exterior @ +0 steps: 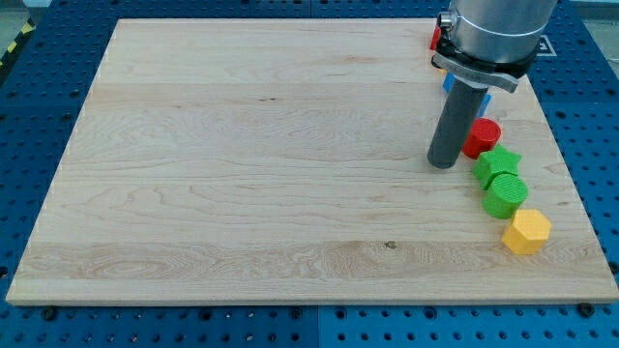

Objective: Move the green star towards bottom right

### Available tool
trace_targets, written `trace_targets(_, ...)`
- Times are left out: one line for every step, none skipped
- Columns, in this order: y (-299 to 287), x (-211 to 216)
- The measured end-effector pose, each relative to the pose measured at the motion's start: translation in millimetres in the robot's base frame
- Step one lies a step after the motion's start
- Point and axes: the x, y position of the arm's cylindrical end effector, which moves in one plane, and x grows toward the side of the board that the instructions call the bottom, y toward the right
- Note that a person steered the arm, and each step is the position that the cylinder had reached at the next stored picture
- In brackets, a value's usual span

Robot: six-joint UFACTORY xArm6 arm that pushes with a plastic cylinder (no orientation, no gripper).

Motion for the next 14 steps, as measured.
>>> trace_targets(17, 0)
trace_targets(36, 0)
trace_targets(44, 4)
trace_targets(44, 19)
trace_targets(44, 36)
trace_targets(44, 49)
trace_targets(44, 58)
trace_targets(32, 54)
trace_targets(24, 18)
trace_targets(29, 6)
trace_targets(33, 6)
trace_targets(33, 0)
trace_targets(37, -15)
trace_targets(38, -18)
